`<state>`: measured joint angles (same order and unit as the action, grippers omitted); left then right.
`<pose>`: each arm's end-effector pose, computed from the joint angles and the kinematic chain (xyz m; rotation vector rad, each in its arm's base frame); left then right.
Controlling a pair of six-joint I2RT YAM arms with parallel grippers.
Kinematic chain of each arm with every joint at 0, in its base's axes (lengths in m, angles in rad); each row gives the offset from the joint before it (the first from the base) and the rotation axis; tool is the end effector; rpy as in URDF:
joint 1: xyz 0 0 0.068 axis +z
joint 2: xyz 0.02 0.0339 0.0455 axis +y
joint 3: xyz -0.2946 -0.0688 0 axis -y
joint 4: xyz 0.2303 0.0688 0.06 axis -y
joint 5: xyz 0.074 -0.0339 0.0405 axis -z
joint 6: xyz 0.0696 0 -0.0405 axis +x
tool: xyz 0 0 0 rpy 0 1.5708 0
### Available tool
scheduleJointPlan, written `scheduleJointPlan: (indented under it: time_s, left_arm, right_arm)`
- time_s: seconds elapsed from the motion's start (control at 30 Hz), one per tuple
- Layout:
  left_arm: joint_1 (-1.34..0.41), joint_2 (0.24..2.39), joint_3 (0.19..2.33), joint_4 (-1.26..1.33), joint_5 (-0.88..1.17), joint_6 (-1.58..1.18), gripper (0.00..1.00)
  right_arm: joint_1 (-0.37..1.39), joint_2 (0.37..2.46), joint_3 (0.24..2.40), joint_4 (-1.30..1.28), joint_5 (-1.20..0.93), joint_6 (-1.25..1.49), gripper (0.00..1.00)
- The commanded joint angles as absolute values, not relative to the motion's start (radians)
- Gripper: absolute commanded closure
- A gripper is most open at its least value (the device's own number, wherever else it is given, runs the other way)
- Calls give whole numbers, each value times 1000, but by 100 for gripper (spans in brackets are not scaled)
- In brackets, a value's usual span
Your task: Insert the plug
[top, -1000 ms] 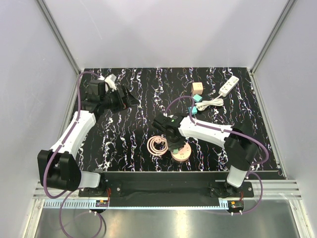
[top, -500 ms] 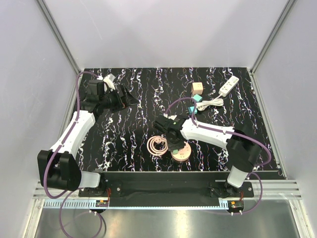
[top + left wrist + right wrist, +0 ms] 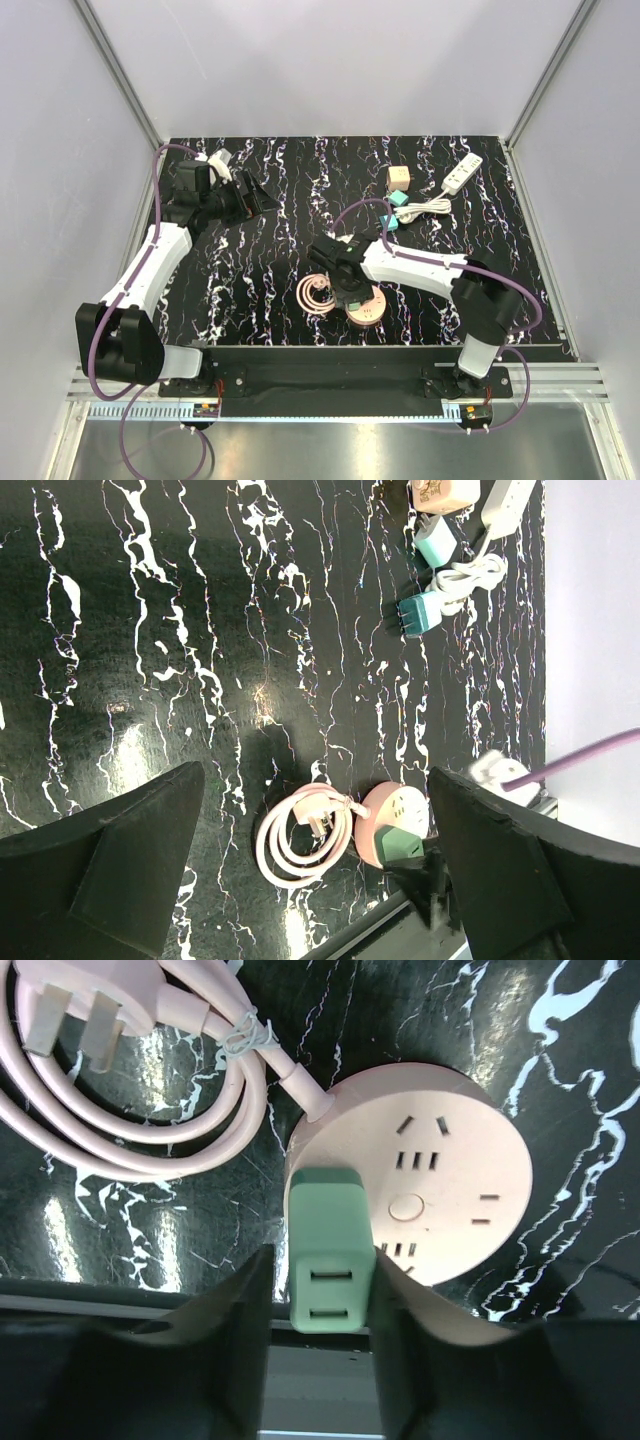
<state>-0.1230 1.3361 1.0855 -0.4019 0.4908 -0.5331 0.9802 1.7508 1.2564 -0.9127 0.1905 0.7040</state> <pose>0.2908 -0.0690 0.3188 -0.1868 2.2765 -0.8985 0.1931 0.2644 0.2064 -0.3755 2.8666 -0.0070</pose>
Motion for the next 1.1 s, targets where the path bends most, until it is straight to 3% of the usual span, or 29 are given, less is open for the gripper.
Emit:
scheduleJointPlan:
  time_s: [0.0, 0.1, 0.3, 0.5, 0.63, 0.77, 1.07]
  left_arm:
    - [-117, 1318, 1080, -360, 502, -541, 1]
    - [-117, 1315, 1080, -362, 499, -537, 1]
    - [-117, 1307, 1080, -360, 497, -534, 1]
    - [-117, 1313, 1080, -359, 512, -535, 1]
    - [-117, 1318, 1074, -350, 523, -538, 1]
    - [-117, 1321, 1065, -342, 532, -548, 1]
    - [-117, 1324, 1060, -331, 549, -555, 1]
  right_arm:
    - [997, 1776, 1301, -919, 195, 686, 45]
    - [994, 1753, 1382, -980, 233, 670, 36]
    - [954, 1715, 1505, -1083, 293, 625, 32]
    - [718, 1687, 1514, -1013, 298, 477, 36]
    - [554, 1782, 1566, -954, 328, 460, 34]
    - [431, 1923, 1693, -968, 399, 555, 31]
    - [385, 2085, 1950, -1072, 427, 1020, 27]
